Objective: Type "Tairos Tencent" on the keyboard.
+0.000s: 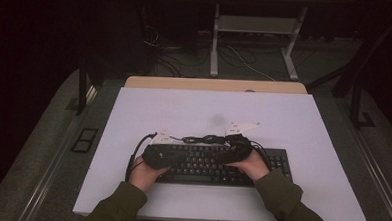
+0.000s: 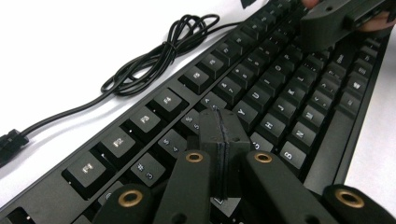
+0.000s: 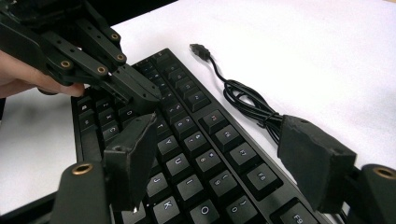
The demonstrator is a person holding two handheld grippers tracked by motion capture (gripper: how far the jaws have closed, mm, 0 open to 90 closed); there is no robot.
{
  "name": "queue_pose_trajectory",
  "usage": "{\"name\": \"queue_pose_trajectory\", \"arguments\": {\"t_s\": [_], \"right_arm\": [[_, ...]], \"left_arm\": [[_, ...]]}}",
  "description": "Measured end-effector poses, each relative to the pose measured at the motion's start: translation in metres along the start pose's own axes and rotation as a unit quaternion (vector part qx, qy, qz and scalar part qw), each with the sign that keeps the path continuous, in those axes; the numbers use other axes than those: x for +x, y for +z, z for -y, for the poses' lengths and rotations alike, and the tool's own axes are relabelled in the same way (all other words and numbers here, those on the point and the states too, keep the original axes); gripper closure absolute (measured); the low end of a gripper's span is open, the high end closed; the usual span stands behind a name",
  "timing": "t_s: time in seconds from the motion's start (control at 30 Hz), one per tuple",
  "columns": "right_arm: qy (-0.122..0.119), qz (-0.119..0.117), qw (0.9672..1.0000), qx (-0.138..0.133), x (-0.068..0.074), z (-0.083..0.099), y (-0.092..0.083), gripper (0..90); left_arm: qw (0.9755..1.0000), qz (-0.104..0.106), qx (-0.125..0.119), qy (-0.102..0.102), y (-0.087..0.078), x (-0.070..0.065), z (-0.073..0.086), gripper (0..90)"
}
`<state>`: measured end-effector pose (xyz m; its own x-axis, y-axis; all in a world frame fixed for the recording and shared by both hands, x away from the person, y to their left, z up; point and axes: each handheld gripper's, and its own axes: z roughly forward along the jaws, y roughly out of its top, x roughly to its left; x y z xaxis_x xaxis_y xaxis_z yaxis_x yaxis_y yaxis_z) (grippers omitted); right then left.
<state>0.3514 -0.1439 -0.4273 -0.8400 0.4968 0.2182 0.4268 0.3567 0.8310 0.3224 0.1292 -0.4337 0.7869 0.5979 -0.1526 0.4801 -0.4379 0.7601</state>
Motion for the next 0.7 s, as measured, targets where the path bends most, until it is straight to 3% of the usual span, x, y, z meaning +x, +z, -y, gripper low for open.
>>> {"name": "queue_pose_trajectory", "arguments": {"t_s": [0.33, 0.4, 0.43, 0.7], "right_arm": [[0.000, 0.000, 1.0000, 0.000, -0.0004, 0.0002, -0.0003, 28.0], [0.000, 0.001, 1.0000, 0.001, -0.0003, 0.0003, -0.0003, 28.0], [0.000, 0.001, 1.0000, 0.001, -0.0003, 0.0004, -0.0003, 28.1], [0.001, 0.002, 1.0000, 0.000, -0.0009, 0.0001, -0.0008, 28.0]], "left_arm": [[1.0000, 0.000, 0.002, 0.001, 0.0023, 0.0005, 0.0008, 89.0], [0.9998, -0.003, 0.015, 0.008, 0.0036, 0.0003, 0.0012, 89.1], [1.0000, 0.000, 0.008, 0.002, 0.0046, -0.0001, 0.0017, 89.1], [0.9999, -0.002, 0.011, 0.007, 0.0027, -0.0003, 0.0000, 89.1]]}}
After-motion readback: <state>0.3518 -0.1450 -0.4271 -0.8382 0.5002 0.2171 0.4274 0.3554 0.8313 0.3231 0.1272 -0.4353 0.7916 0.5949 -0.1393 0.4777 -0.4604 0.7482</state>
